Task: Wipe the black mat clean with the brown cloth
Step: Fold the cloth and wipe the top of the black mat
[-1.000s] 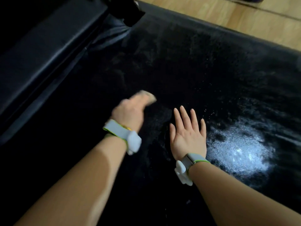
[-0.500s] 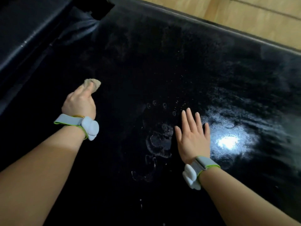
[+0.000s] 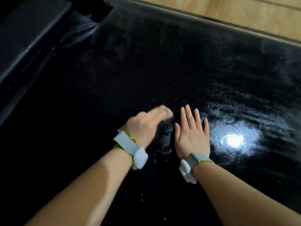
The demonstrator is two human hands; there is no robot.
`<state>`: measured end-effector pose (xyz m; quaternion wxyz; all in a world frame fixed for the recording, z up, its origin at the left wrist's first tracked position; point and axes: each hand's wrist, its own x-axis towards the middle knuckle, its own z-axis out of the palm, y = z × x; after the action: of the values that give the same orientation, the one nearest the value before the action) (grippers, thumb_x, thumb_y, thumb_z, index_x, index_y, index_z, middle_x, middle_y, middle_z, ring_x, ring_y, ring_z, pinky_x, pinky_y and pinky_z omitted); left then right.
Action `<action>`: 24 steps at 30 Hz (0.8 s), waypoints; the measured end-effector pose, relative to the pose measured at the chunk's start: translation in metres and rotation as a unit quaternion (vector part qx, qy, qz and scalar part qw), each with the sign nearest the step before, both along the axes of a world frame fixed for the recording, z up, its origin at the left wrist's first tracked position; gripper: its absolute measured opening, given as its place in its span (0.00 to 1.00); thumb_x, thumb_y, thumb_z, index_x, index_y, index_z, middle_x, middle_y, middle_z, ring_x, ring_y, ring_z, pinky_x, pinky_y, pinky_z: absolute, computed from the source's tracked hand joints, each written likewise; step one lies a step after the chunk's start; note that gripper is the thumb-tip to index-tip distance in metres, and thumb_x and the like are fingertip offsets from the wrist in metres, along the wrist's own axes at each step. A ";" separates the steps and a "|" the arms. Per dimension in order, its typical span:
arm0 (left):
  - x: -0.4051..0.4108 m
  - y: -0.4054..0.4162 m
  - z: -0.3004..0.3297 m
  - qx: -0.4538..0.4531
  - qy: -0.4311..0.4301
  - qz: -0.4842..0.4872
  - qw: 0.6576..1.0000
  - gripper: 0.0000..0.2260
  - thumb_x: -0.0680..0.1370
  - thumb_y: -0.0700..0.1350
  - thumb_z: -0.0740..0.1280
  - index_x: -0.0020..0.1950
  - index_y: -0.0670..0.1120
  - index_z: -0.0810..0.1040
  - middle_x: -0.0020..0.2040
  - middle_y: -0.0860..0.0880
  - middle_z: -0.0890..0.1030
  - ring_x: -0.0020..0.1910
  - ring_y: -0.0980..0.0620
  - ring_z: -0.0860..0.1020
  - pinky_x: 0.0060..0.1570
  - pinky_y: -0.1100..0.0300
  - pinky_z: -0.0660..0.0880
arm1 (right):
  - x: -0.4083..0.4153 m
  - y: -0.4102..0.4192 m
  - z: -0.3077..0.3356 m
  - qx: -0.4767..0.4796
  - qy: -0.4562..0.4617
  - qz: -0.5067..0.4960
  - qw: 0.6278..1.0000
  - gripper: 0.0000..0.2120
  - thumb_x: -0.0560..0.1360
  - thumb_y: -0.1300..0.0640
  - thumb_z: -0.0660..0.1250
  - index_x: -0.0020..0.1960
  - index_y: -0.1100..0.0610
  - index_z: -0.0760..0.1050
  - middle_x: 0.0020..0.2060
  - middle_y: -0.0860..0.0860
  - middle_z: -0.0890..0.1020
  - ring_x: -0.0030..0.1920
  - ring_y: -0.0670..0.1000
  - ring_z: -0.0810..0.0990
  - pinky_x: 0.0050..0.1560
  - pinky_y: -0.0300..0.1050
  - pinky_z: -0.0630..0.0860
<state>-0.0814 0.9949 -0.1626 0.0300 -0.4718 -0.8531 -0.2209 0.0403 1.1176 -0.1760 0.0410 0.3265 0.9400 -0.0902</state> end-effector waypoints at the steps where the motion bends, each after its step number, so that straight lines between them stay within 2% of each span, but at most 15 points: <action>1: -0.020 -0.006 0.003 -0.024 -0.012 0.058 0.998 0.19 0.78 0.43 0.54 0.64 0.62 0.71 0.63 0.61 0.76 0.46 0.51 0.80 0.41 0.55 0.79 | 0.000 0.000 0.000 -0.001 0.000 0.001 1.000 0.28 0.80 0.42 0.37 0.78 0.49 0.44 0.77 0.43 0.45 0.77 0.49 0.42 0.75 0.53 0.41; 2: -0.039 -0.012 0.006 -0.039 -0.039 0.148 0.987 0.18 0.79 0.44 0.54 0.63 0.63 0.72 0.62 0.59 0.76 0.49 0.51 0.79 0.43 0.54 0.78 | 0.001 -0.001 -0.001 -0.003 -0.001 0.001 1.000 0.28 0.80 0.42 0.37 0.79 0.49 0.43 0.77 0.43 0.44 0.77 0.49 0.41 0.75 0.53 0.41; 4: -0.066 -0.018 0.006 -0.031 -0.055 0.328 0.943 0.15 0.80 0.44 0.57 0.63 0.57 0.75 0.59 0.50 0.79 0.50 0.41 0.78 0.42 0.49 0.76 | 0.001 -0.001 -0.001 -0.005 0.002 -0.002 1.000 0.28 0.80 0.43 0.37 0.79 0.49 0.42 0.77 0.43 0.44 0.77 0.49 0.41 0.76 0.54 0.42; 5: -0.066 -0.014 0.010 -0.037 -0.062 0.369 0.927 0.15 0.80 0.44 0.57 0.64 0.55 0.75 0.57 0.47 0.79 0.50 0.38 0.78 0.41 0.49 0.74 | 0.000 -0.002 -0.001 -0.003 0.004 -0.001 1.000 0.28 0.81 0.43 0.37 0.79 0.49 0.43 0.77 0.43 0.44 0.77 0.49 0.41 0.76 0.54 0.42; 6: -0.056 -0.003 0.014 -0.055 -0.065 0.366 0.927 0.15 0.80 0.45 0.56 0.64 0.56 0.73 0.55 0.46 0.80 0.48 0.38 0.78 0.38 0.50 0.73 | 0.000 -0.002 -0.001 -0.002 0.002 0.000 1.000 0.28 0.81 0.43 0.37 0.79 0.50 0.43 0.78 0.44 0.45 0.77 0.49 0.41 0.75 0.54 0.41; 8: -0.014 0.024 0.013 -0.078 -0.061 0.245 0.965 0.14 0.80 0.48 0.53 0.63 0.60 0.70 0.52 0.48 0.80 0.44 0.41 0.78 0.35 0.53 0.72 | -0.001 -0.002 0.001 0.001 -0.003 0.000 1.000 0.28 0.80 0.43 0.37 0.79 0.50 0.44 0.78 0.44 0.45 0.77 0.49 0.42 0.75 0.54 0.40; 10: 0.039 0.042 0.007 -0.052 -0.092 0.111 0.988 0.17 0.78 0.49 0.53 0.64 0.59 0.73 0.55 0.53 0.81 0.44 0.45 0.80 0.38 0.56 0.77 | 0.000 -0.001 0.002 -0.003 -0.009 0.008 1.000 0.30 0.78 0.44 0.34 0.79 0.50 0.42 0.78 0.44 0.43 0.77 0.49 0.40 0.74 0.53 0.38; 12: 0.057 0.043 0.004 -0.012 -0.115 0.076 0.990 0.18 0.76 0.48 0.55 0.61 0.55 0.79 0.56 0.53 0.81 0.41 0.46 0.81 0.34 0.59 0.78 | 0.001 -0.001 0.002 -0.012 -0.011 0.013 1.000 0.31 0.77 0.45 0.32 0.78 0.50 0.40 0.77 0.44 0.41 0.77 0.49 0.39 0.74 0.53 0.38; 14: 0.042 0.033 0.006 -0.037 -0.064 0.072 0.995 0.18 0.77 0.48 0.54 0.62 0.58 0.78 0.59 0.56 0.80 0.41 0.45 0.81 0.32 0.57 0.77 | 0.001 -0.001 0.003 -0.013 0.000 0.001 1.000 0.30 0.78 0.44 0.33 0.79 0.50 0.42 0.77 0.44 0.43 0.77 0.48 0.40 0.75 0.53 0.40; 16: 0.014 0.014 0.007 -0.101 -0.011 0.102 0.990 0.17 0.79 0.48 0.55 0.65 0.61 0.73 0.62 0.57 0.77 0.46 0.43 0.79 0.36 0.52 0.78 | 0.000 -0.002 0.004 -0.009 0.003 -0.003 1.000 0.28 0.80 0.44 0.36 0.79 0.50 0.44 0.78 0.44 0.45 0.77 0.48 0.42 0.76 0.54 0.42; 19: -0.020 -0.019 0.007 -0.067 -0.039 0.280 0.957 0.13 0.79 0.52 0.62 0.62 0.57 0.75 0.62 0.50 0.73 0.51 0.41 0.74 0.45 0.45 0.74 | 0.002 -0.001 0.005 -0.019 -0.003 0.001 1.000 0.27 0.82 0.45 0.39 0.79 0.50 0.42 0.77 0.44 0.43 0.77 0.48 0.40 0.76 0.54 0.42; 20: -0.022 -0.022 0.006 -0.064 0.000 0.295 0.953 0.12 0.78 0.51 0.64 0.61 0.55 0.76 0.61 0.49 0.72 0.52 0.42 0.72 0.47 0.45 0.74 | 0.002 -0.001 0.005 -0.021 -0.001 0.000 1.000 0.27 0.82 0.44 0.39 0.79 0.50 0.42 0.77 0.44 0.43 0.77 0.48 0.40 0.76 0.54 0.41; 22: -0.022 -0.022 -0.003 -0.082 0.145 0.252 0.953 0.13 0.76 0.47 0.69 0.60 0.52 0.78 0.56 0.47 0.74 0.50 0.43 0.70 0.46 0.47 0.73 | 0.002 -0.002 0.005 -0.020 0.006 0.000 1.000 0.27 0.82 0.44 0.40 0.79 0.50 0.43 0.78 0.44 0.44 0.77 0.48 0.40 0.76 0.54 0.41; 24: -0.024 -0.018 -0.010 -0.075 0.187 0.206 0.958 0.16 0.74 0.46 0.70 0.62 0.48 0.77 0.48 0.45 0.76 0.44 0.43 0.73 0.40 0.49 0.74 | 0.002 -0.002 0.004 -0.015 0.010 -0.002 1.000 0.27 0.82 0.45 0.40 0.79 0.50 0.44 0.78 0.44 0.45 0.77 0.49 0.41 0.76 0.54 0.42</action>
<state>-0.1050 0.9772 -0.1730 0.1984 -0.3199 -0.9249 -0.0529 0.0428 1.1152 -0.1722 0.0365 0.3271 0.9382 -0.1073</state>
